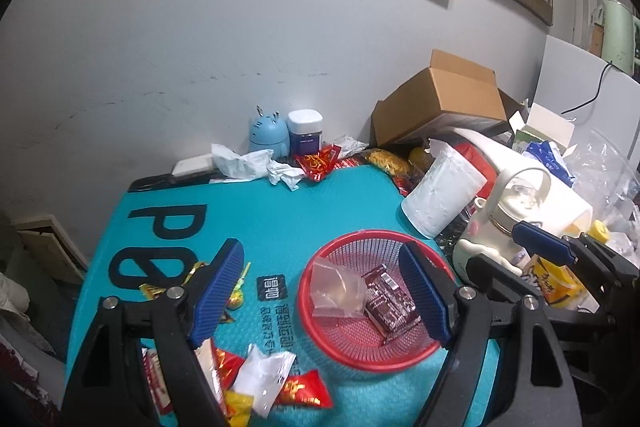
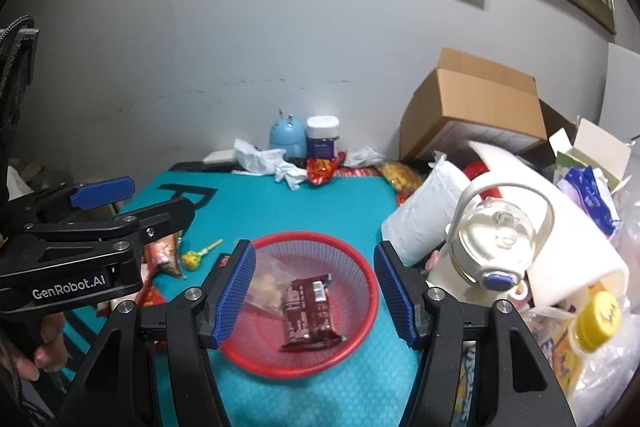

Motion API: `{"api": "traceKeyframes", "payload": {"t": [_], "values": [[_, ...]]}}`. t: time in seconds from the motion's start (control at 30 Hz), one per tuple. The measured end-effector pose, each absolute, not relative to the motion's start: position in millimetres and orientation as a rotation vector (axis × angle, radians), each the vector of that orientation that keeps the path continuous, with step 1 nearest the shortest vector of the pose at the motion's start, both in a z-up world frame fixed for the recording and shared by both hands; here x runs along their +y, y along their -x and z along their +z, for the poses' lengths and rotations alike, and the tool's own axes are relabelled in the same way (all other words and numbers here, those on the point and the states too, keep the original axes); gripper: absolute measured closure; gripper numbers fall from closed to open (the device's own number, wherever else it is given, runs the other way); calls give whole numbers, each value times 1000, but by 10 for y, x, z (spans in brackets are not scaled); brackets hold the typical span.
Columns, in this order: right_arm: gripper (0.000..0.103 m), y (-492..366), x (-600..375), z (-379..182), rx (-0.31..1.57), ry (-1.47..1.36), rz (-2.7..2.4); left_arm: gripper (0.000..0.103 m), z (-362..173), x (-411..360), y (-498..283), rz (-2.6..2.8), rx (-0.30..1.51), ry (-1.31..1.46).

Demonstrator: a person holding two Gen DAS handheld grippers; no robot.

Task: Organize snacks
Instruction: 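Withdraw both open tools from the basket toward the snack pile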

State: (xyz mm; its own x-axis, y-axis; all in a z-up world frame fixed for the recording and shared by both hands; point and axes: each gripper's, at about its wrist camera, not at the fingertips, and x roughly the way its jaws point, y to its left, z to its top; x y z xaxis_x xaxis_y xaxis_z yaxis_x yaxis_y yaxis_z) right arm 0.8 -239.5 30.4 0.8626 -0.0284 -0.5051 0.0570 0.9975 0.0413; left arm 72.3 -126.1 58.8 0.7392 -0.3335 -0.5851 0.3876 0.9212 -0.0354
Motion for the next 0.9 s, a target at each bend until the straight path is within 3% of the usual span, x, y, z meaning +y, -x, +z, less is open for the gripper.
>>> {"api": "traceKeyframes", "payload": {"t": [0.9], "values": [[38, 766, -1772, 203, 529, 16, 172, 24, 558, -572, 441, -257, 585, -25]]}}
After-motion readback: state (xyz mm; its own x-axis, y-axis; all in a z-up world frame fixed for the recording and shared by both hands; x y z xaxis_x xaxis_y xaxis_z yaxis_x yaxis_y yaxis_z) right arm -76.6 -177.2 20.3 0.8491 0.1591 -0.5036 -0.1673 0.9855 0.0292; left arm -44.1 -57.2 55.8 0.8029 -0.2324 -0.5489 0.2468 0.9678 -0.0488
